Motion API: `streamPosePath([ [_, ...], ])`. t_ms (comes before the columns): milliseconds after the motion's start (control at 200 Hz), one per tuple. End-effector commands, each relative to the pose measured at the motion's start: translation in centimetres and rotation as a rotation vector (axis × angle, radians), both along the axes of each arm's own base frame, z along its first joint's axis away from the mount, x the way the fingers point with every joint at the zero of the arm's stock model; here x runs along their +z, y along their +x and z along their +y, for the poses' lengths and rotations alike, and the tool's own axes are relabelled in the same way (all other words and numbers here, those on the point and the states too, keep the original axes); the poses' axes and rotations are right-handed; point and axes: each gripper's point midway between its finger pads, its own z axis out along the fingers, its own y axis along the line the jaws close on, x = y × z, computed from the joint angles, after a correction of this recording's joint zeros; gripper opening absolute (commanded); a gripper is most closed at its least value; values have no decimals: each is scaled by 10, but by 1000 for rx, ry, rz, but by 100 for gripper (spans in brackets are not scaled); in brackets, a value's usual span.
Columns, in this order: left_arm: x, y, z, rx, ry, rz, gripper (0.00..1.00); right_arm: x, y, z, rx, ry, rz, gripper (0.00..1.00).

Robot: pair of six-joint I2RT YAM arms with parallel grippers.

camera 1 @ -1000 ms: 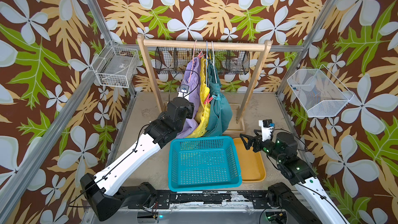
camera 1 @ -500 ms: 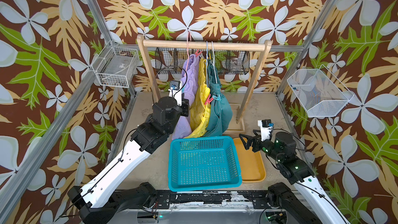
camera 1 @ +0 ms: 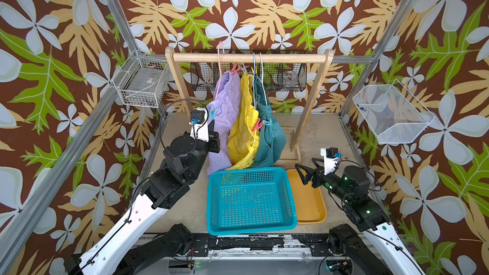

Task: Remove the clothespins securing shorts to the hanger
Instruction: Pick up the hanger from the clothesline.

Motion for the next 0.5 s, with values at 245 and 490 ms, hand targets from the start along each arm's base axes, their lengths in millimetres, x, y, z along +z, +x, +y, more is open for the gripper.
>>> streamPosePath([
  [245,66,-20,9,-23,-104,-273,0,-2,2,4,4,58,-8,100],
  [490,35,-40,0,-149,-49,-242,0,11,-11,6,44,74,-60,100],
])
